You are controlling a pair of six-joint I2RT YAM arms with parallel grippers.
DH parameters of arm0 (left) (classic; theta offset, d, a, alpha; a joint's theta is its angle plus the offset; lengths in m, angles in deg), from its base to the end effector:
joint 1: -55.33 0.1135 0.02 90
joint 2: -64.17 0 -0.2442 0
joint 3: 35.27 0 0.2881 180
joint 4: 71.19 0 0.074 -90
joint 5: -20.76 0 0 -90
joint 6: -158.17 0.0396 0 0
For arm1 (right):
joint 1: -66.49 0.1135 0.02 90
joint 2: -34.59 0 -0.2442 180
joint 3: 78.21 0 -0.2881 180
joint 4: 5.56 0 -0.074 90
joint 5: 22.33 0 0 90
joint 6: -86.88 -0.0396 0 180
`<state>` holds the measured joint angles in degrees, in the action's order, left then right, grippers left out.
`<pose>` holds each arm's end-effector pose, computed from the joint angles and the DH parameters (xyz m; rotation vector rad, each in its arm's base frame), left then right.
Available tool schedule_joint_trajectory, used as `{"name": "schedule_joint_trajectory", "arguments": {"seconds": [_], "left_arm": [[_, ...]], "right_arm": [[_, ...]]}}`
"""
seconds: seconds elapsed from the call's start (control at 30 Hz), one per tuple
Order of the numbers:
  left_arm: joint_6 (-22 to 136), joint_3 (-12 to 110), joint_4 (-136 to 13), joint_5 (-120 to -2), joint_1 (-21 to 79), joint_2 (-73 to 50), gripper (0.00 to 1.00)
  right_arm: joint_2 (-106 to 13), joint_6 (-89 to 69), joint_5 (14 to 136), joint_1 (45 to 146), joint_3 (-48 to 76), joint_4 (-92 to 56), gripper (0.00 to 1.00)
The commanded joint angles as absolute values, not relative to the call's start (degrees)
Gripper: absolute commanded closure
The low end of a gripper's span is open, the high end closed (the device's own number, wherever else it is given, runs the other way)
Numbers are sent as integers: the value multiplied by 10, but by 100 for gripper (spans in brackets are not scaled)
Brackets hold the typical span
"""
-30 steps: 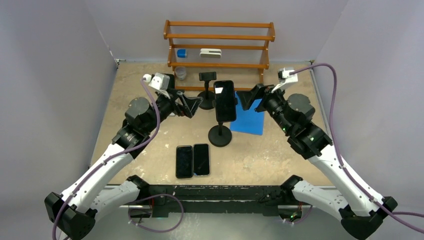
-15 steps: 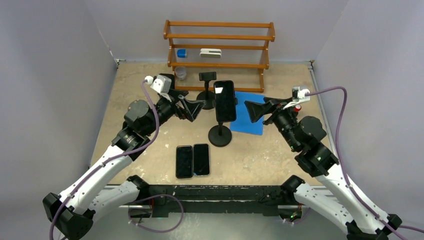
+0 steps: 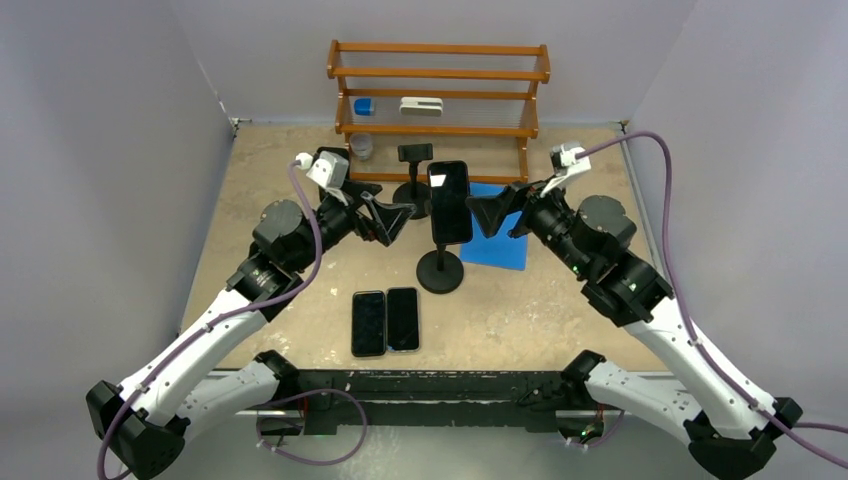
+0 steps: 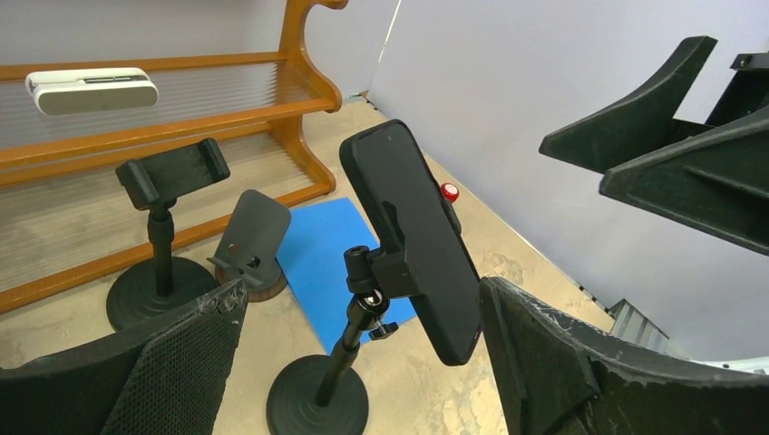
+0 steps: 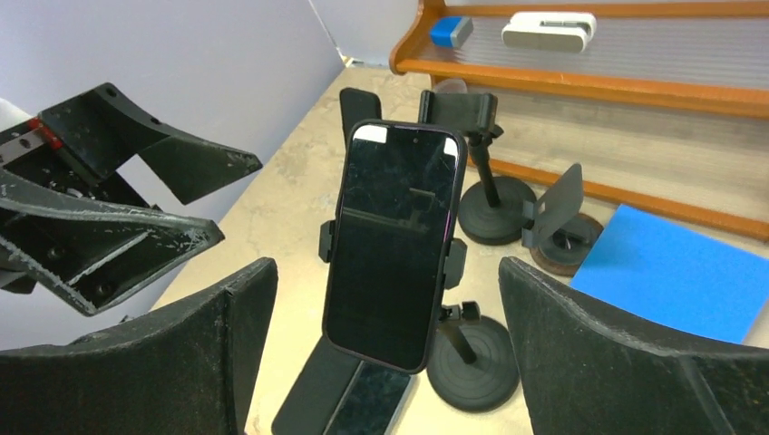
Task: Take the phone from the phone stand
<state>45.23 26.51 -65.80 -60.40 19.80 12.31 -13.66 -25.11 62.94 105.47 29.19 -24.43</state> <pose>0.2127 -0.1594 0.3641 0.3008 1.5362 -0.9298 0.1830 0.1439 0.4253 -0.1568 1.5192 0.7975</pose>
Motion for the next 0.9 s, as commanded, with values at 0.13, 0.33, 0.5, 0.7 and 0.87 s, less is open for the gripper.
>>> {"name": "schedule_joint_trajectory", "arguments": {"seconds": [0.13, 0.33, 0.5, 0.7, 0.87], "left_arm": [[457, 271, -671, -612, 186, 123, 6], [463, 275, -665, -625, 181, 123, 6], [464, 275, -663, -629, 178, 121, 7], [461, 277, -661, -625, 177, 114, 7], [462, 278, -659, -628, 175, 113, 7]], "right_arm": [[-203, -310, 453, 1184, 228, -344, 6], [-237, -331, 394, 1218, 199, -375, 1], [-249, -328, 377, 1218, 195, -397, 1], [-261, -318, 438, 1218, 193, -404, 1], [-284, -310, 441, 1218, 180, -410, 1]]}}
